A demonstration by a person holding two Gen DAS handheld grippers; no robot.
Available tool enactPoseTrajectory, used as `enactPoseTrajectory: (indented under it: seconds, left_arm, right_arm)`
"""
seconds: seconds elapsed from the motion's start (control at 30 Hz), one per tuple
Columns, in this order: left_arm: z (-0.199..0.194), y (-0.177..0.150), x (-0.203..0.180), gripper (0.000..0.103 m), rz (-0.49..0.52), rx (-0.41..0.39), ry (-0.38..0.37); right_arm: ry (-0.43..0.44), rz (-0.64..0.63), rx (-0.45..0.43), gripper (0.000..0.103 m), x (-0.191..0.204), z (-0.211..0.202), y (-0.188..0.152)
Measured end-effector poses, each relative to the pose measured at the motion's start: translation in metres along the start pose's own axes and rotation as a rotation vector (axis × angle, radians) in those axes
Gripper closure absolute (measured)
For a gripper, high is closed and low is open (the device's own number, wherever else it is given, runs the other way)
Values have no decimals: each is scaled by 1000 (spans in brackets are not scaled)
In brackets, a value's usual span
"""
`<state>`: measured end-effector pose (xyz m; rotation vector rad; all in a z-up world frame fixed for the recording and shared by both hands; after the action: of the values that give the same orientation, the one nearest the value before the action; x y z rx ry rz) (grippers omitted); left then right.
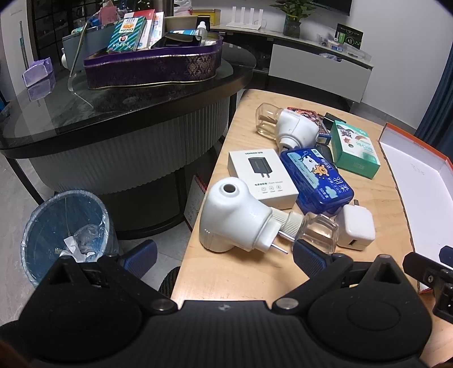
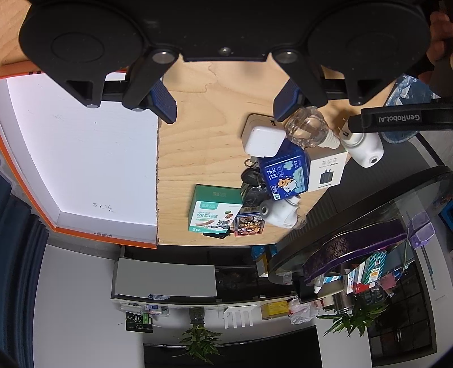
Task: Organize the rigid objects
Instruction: 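Move the left tool toward the white plug-in diffuser while the right tool approaches the white square charger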
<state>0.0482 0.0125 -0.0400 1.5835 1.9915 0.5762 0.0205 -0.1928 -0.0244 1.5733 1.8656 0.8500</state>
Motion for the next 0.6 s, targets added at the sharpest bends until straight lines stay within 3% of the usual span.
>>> enactPoseTrajectory:
  seconds: [0.4, 0.6]
  left_arm:
    - [7, 6, 8, 0, 1, 1, 7]
    - [12, 7, 9, 0, 6, 7, 20]
  right_arm:
    - [-2, -12, 56, 14, 3, 6, -1]
    - [8, -2, 15, 14, 3, 11, 1]
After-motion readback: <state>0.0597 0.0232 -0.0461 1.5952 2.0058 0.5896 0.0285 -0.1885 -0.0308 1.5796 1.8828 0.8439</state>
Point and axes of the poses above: each gripper's, at about its wrist camera, not at the fingertips, and z roughly the way its jaws point, x to its left, y to its top, the point moved 5 cm from there along z, roughly the way its jaws point, and after that the axes turned 9 degrees about -z, right-handed, at the moved point
